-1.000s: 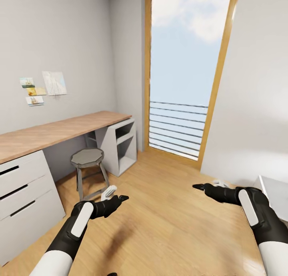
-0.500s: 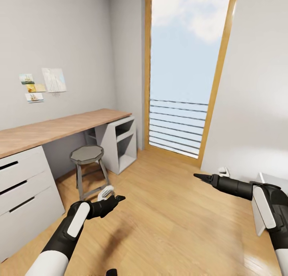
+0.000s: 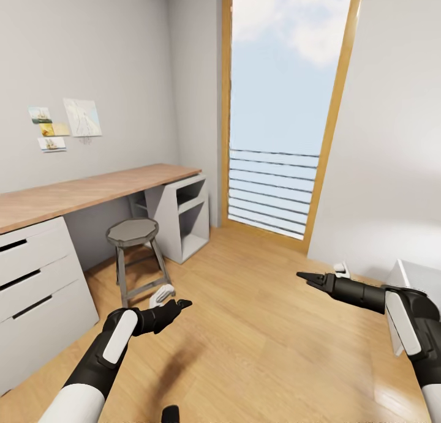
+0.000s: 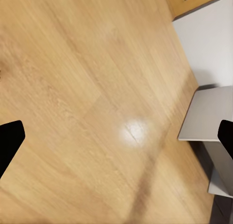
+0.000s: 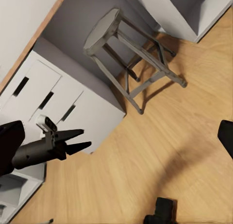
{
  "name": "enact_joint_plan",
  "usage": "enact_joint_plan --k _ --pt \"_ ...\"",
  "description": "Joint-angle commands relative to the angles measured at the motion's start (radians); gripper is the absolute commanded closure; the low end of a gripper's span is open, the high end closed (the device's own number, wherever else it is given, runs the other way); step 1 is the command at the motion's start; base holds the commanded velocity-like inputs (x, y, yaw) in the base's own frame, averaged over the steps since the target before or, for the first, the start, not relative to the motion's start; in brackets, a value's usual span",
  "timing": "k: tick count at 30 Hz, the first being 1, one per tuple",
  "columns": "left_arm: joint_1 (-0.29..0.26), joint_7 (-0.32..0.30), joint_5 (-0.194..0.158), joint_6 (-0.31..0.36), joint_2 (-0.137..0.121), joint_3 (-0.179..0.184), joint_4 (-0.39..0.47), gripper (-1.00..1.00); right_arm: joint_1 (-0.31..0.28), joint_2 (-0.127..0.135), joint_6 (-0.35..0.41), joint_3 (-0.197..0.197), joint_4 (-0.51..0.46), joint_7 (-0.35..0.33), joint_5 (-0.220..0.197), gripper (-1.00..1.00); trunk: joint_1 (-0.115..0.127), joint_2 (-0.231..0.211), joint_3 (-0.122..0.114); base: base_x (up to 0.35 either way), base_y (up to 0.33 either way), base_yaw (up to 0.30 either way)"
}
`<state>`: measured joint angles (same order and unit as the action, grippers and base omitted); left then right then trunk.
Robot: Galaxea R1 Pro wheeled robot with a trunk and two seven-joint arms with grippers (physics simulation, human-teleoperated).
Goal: Attach the digital camera to the camera tripod in the bedroom.
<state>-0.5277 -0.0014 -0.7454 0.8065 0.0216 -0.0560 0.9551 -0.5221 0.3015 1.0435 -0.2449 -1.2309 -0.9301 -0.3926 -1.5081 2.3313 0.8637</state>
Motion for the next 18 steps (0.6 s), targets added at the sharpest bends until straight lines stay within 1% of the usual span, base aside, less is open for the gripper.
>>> enact_joint_plan --k 1,5,9,13,14,16,18 --pt "-0.001 0.0 -0.002 0.006 0.001 -0.004 0.001 -1.0 -0.001 0.002 0.004 -0.001 0.015 -0.011 0.001 -1.0 -0.004 0.008 0.004 0.0 0.0 0.0" --pt "-0.001 0.0 -0.003 0.006 0.001 -0.004 0.001 -1.0 0.0 0.003 0.004 0.001 0.037 -0.028 -0.007 -1.0 -0.019 0.036 0.017 0.0 0.0 0.0" --pt "-0.001 0.0 -0.003 0.006 0.001 -0.004 0.001 -1.0 0.0 0.002 0.004 0.005 0.059 -0.037 -0.006 -1.0 -0.034 0.064 0.029 0.0 0.0 0.0" --pt "-0.001 0.0 -0.003 0.006 0.001 -0.004 0.001 -1.0 0.0 -0.004 0.004 0.021 0.117 -0.043 -0.008 -1.0 -0.05 0.092 0.042 0.0 0.0 0.0" --pt "-0.001 0.0 -0.003 0.006 0.001 -0.004 0.001 -1.0 0.0 -0.005 -0.006 0.028 0.135 -0.047 -0.01 -1.0 -0.054 0.099 0.045 0.0 0.0 0.0" --pt "-0.001 0.0 -0.003 0.006 0.001 -0.004 0.001 -1.0 0.0 -0.007 -0.067 0.044 0.168 -0.064 -0.012 -1.0 -0.061 0.113 0.051 0.0 0.0 0.0" --pt "-0.001 0.0 -0.003 0.006 0.001 -0.004 0.001 -1.0 -0.001 -0.008 -0.107 0.055 0.196 -0.096 -0.014 -1.0 -0.069 0.127 0.058 0.0 0.0 0.0"
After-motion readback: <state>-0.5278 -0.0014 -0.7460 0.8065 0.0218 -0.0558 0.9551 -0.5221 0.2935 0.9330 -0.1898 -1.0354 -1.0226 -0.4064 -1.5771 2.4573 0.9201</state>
